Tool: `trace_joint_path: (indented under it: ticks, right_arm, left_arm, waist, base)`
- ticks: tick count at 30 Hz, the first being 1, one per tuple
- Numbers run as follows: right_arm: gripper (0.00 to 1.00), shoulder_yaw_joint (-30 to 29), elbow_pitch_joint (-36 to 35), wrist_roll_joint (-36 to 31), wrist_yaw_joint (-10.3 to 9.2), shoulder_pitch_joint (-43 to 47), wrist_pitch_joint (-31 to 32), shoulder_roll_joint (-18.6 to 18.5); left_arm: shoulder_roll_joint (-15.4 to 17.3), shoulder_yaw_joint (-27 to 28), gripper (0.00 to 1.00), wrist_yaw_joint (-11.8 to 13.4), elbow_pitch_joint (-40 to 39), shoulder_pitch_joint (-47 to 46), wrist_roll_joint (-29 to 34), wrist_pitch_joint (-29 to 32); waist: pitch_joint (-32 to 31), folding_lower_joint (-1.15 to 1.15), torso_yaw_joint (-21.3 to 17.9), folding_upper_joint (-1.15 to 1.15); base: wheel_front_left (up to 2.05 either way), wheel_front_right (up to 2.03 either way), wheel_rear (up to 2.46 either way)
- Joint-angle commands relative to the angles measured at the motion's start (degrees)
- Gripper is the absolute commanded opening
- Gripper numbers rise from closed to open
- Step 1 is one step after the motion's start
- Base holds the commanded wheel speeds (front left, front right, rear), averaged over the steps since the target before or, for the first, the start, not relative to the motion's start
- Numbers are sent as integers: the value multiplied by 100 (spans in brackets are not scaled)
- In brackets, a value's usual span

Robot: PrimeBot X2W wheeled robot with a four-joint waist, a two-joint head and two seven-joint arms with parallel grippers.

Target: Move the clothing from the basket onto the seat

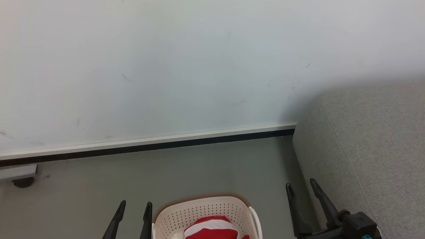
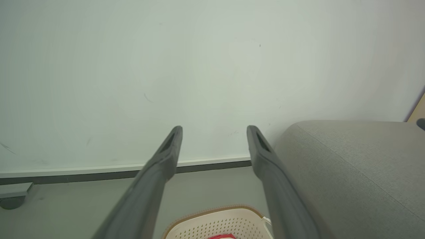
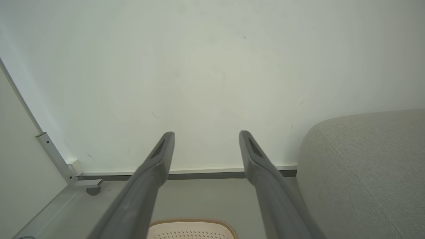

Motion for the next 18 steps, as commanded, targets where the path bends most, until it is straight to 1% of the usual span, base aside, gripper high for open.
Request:
trace_joint_path:
  ticks: [1,8,18]
  right_arm:
    - [100,65,-67,-166,4,72,-68,-39]
    - [100,139,-115,-381,4,102,-151,-28]
    - [100,132,-115,-351,4,69,-147,-5]
  left_arm:
    - [20,10,100,31,-78,115,129,-51]
    - [21,16,100,24,-121,141,365,-95]
    - [20,52,100,-34,-136,108,341,-95]
  waist:
    - [6,0,-3,0]
    - [-1,0,-5,0]
    - [23,0,-6,0]
  base:
    - [0,0,0]
    - [0,0,0]
    - [0,0,0]
